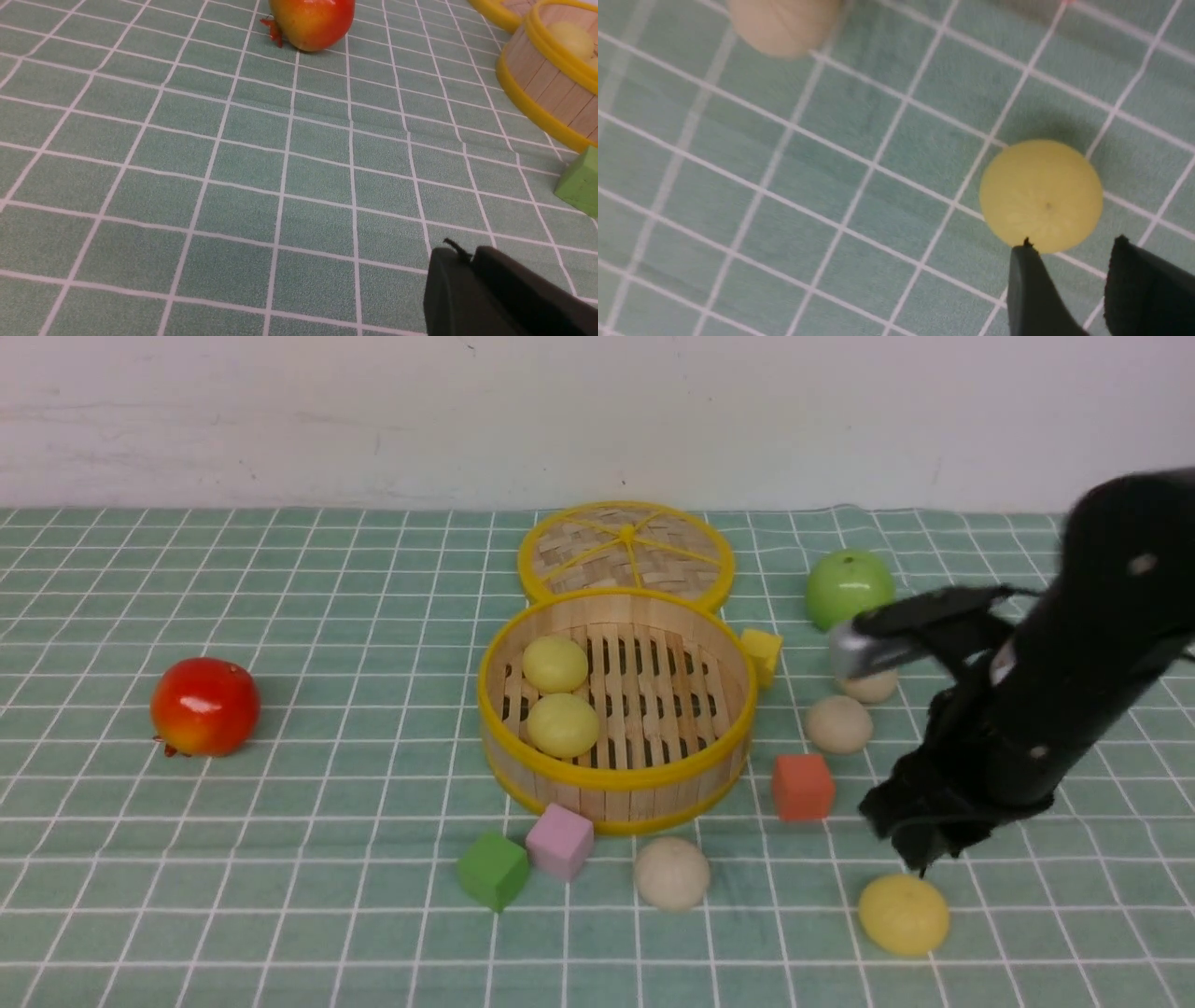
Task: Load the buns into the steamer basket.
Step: Use the right arm to grab a steamed stuffed bun, then use the right arm to put the steamed stuffed bun into the steamer
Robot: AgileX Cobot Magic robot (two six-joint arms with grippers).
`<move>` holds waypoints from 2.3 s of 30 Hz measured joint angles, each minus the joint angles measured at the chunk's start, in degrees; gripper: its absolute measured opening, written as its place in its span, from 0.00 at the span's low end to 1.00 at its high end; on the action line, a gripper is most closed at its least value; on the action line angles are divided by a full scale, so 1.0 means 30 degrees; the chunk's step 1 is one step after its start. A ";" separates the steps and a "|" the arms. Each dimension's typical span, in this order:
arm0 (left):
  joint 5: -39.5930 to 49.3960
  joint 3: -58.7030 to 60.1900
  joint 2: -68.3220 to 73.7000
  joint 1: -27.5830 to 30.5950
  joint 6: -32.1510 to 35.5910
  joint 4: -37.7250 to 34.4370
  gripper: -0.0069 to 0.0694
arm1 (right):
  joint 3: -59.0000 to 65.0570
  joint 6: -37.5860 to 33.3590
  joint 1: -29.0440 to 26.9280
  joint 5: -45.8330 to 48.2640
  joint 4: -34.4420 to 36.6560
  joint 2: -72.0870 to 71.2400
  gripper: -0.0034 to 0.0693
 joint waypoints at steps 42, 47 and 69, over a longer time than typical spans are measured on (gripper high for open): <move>0.0000 0.0000 0.0000 0.0000 0.0000 0.0000 0.20 | -0.8140 0.0351 0.0191 -0.0538 -0.0087 0.3251 0.04; 0.0000 0.0000 0.0000 0.0000 0.0000 0.0000 0.20 | -1.1543 -0.1006 0.0191 -0.3064 0.0720 0.4953 0.04; 0.0000 0.0000 0.0000 0.0000 0.0000 0.0000 0.23 | -1.8580 -0.3291 0.0195 -0.6681 0.5840 1.4711 0.12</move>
